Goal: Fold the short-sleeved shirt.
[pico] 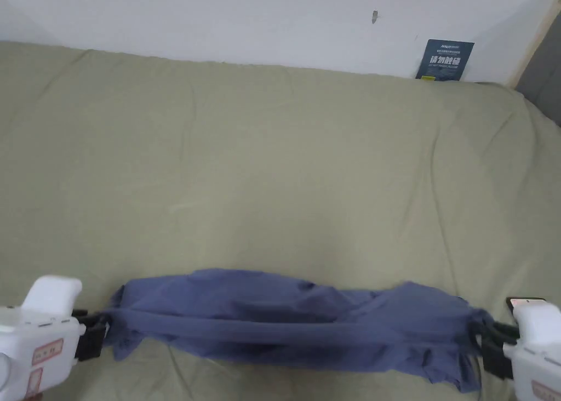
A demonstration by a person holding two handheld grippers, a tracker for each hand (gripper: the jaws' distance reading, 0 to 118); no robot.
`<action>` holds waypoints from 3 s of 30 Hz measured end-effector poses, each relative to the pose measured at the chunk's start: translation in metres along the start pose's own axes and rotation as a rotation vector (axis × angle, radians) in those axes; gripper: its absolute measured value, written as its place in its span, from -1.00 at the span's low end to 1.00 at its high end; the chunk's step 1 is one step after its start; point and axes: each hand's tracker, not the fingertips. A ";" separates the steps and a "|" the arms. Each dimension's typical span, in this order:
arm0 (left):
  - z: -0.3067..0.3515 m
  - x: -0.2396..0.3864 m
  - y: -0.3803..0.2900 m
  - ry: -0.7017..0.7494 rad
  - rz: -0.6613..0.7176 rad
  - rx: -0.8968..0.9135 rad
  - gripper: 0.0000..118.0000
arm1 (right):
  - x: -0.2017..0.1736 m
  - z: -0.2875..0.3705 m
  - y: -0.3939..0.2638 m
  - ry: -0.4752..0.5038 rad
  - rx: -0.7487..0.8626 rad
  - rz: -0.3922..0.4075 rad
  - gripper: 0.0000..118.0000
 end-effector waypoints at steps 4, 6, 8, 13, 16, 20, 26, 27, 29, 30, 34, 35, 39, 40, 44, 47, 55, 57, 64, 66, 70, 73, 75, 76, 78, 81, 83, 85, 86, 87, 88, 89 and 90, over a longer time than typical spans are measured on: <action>-0.019 0.001 -0.009 -0.004 0.008 -0.019 -0.85 | 0.002 -0.015 -0.018 -0.014 -0.001 -0.051 -0.94; -0.017 0.002 -0.009 0.003 0.008 0.009 -0.64 | 0.001 -0.008 -0.015 -0.023 0.024 -0.085 -0.32; -0.004 0.002 -0.012 0.031 0.034 0.081 0.89 | -0.004 0.014 -0.011 -0.008 0.063 -0.112 0.97; 0.044 0.013 -0.054 0.082 0.084 0.345 1.00 | -0.055 0.098 -0.015 0.068 0.308 -0.113 1.00; 0.076 0.033 -0.075 0.182 0.175 0.485 1.00 | -0.091 0.123 -0.021 0.072 0.389 -0.122 0.98; 0.082 0.032 -0.083 0.144 0.192 0.471 -0.82 | -0.129 0.137 -0.022 0.064 0.432 -0.102 -1.00; 0.060 0.008 -0.064 0.000 0.174 0.339 -0.99 | -0.153 0.140 -0.012 0.068 0.406 0.000 -1.00; 0.054 -0.002 -0.059 -0.052 0.191 0.326 -0.87 | -0.155 0.139 -0.010 0.068 0.400 0.017 -1.00; 0.040 -0.032 -0.047 -0.189 0.291 0.301 0.05 | -0.156 0.138 -0.013 0.075 0.388 -0.003 -1.00; 0.028 -0.050 -0.040 -0.296 0.357 0.233 0.32 | -0.156 0.137 -0.013 0.084 0.380 -0.016 -1.00; -0.040 -0.113 -0.021 -0.609 0.611 0.160 1.00 | -0.158 0.133 -0.020 0.063 0.355 -0.032 -1.00; -0.047 -0.114 -0.018 -0.651 0.644 0.113 1.00 | -0.158 0.132 -0.021 0.062 0.344 -0.036 -1.00; -0.110 -0.125 -0.012 -0.928 0.754 -0.032 1.00 | -0.165 0.128 -0.020 0.045 0.315 -0.037 -1.00; -0.130 -0.117 -0.016 -0.982 0.784 -0.098 1.00 | -0.165 0.129 -0.019 0.043 0.313 -0.040 -1.00; -0.159 -0.096 -0.002 -1.110 0.653 -0.049 1.00 | -0.168 0.127 -0.013 0.041 0.307 -0.052 -1.00; -0.170 -0.085 0.005 -1.122 0.646 -0.019 1.00 | -0.171 0.124 -0.008 0.047 0.306 -0.054 -1.00; -0.149 -0.080 0.006 -0.809 0.713 0.034 -0.83 | -0.176 0.115 -0.004 0.083 0.287 -0.018 -1.00; -0.132 -0.067 0.012 -0.684 0.625 0.045 -0.83 | -0.176 0.115 -0.004 0.077 0.289 -0.012 -1.00; -0.068 0.018 0.030 -0.135 0.239 0.109 -0.83 | -0.171 0.118 -0.011 0.074 0.306 -0.015 -1.00; -0.061 0.034 0.030 -0.001 0.144 0.147 -0.83 | -0.167 0.119 -0.015 0.074 0.306 -0.020 -1.00; -0.056 0.026 0.030 0.193 0.088 0.164 -0.83 | -0.159 0.122 -0.020 0.076 0.314 -0.044 -1.00; -0.048 -0.011 0.029 0.278 0.106 0.128 -0.83 | -0.153 0.124 -0.024 0.078 0.324 -0.064 -1.00; -0.038 -0.032 0.031 0.315 0.139 0.113 -0.83 | -0.149 0.123 -0.026 0.082 0.327 -0.074 -1.00; -0.031 -0.035 0.033 0.297 0.156 0.115 -0.83 | -0.149 0.123 -0.026 0.086 0.325 -0.078 -1.00; -0.016 -0.021 0.040 0.286 0.112 0.145 -0.83 | -0.148 0.121 -0.027 0.092 0.324 -0.084 -1.00; -0.002 0.029 0.051 0.195 0.055 0.199 -0.83 | -0.147 0.121 -0.028 0.112 0.334 -0.096 -1.00; -0.012 0.070 0.054 0.023 0.089 0.184 -0.83 | -0.146 0.123 -0.029 0.119 0.343 -0.102 -1.00; -0.034 0.110 0.052 -0.084 0.061 0.141 -0.83 | -0.144 0.125 -0.031 0.118 0.350 -0.103 -1.00; -0.049 0.127 0.048 -0.095 0.025 0.123 -0.83 | -0.143 0.126 -0.033 0.115 0.354 -0.102 -1.00; -0.066 0.142 0.044 -0.084 0.006 0.097 -0.83 | -0.141 0.128 -0.035 0.109 0.355 -0.100 -1.00; -0.079 0.148 0.041 -0.067 0.021 0.083 -0.81 | -0.140 0.129 -0.037 0.103 0.355 -0.099 -1.00; -0.092 0.146 0.037 -0.066 0.050 0.075 -0.79 | -0.138 0.132 -0.039 0.098 0.357 -0.100 -1.00; -0.099 0.142 0.036 -0.057 0.079 0.081 -0.75 | -0.136 0.134 -0.041 0.093 0.359 -0.102 -1.00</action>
